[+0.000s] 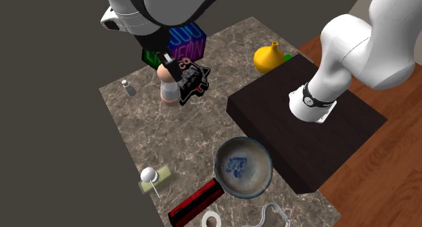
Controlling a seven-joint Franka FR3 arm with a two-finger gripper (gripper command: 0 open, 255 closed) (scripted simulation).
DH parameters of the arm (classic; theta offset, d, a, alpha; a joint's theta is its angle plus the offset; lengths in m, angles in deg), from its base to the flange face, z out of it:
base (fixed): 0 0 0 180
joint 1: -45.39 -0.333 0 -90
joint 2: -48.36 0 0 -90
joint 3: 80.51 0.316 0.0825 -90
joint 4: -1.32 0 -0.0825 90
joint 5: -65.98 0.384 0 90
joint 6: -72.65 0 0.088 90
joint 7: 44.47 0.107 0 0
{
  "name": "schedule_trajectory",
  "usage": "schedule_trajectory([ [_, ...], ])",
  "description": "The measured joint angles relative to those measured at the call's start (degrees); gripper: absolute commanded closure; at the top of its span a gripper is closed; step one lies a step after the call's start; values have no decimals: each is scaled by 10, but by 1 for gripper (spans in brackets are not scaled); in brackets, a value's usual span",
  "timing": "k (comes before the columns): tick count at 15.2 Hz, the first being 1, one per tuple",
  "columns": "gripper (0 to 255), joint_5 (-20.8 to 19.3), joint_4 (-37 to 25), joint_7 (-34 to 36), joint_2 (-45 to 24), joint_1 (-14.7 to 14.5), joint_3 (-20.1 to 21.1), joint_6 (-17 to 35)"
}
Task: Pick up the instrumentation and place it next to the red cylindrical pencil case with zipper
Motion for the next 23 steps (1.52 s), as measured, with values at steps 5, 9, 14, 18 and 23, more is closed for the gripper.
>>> schedule_trajectory([
  [5,255,-11,77,66,67,-33,28,10],
  [9,255,-13,141,124,118,-59,58,22],
  [14,255,-11,178,144,127,-67,68,49],
  [18,255,-11,200,143,117,-66,67,81],
  [23,255,-8,223,142,100,-67,66,121],
])
